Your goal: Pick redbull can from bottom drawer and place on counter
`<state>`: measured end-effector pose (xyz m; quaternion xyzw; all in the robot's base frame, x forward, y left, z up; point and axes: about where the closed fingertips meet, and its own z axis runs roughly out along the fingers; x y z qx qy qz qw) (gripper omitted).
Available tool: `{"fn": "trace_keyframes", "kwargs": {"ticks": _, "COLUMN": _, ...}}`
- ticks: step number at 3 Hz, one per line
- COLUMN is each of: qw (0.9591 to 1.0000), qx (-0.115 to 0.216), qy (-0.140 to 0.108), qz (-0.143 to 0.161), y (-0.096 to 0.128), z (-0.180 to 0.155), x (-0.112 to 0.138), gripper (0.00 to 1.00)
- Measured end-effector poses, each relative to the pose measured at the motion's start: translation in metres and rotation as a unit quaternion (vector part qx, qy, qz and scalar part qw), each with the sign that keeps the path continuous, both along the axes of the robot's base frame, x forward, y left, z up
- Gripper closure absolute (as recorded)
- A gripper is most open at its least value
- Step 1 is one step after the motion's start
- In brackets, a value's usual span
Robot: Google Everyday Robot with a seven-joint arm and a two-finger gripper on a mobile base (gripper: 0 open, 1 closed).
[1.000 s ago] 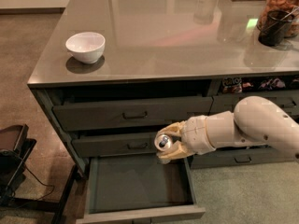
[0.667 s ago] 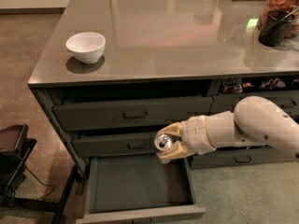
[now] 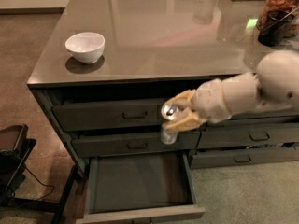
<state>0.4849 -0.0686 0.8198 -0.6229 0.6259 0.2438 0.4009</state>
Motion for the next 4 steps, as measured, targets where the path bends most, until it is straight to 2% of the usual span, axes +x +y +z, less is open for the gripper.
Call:
{"fn": "trace_keyframes", "kwargs": {"ticks": 1, "qw": 0.9994, "qx": 0.018, "qy": 0.021, "qz": -0.021, "y": -0.016, "z": 0.085, "x": 0.005, "gripper": 1.0}}
{"fn": "trace_keyframes", "kwargs": {"ticks": 2, "qw": 0.999, "qx": 0.029, "qy": 0.004, "qz": -0.033, "y": -0.027, "z": 0.119, "x": 0.014, "gripper": 1.0}}
{"fn": "trace_keyframes", "kwargs": {"ticks": 3, "qw": 0.999, "qx": 0.029, "qy": 0.004, "qz": -0.033, "y": -0.027, "z": 0.119, "x": 0.014, "gripper": 1.0}}
{"fn": "trace_keyframes", "kwargs": {"ticks": 4, "qw": 0.9987, "qx": 0.022, "qy": -0.004, "qz": -0.046, "y": -0.022, "z": 0.119, "x": 0.026, "gripper": 1.0}}
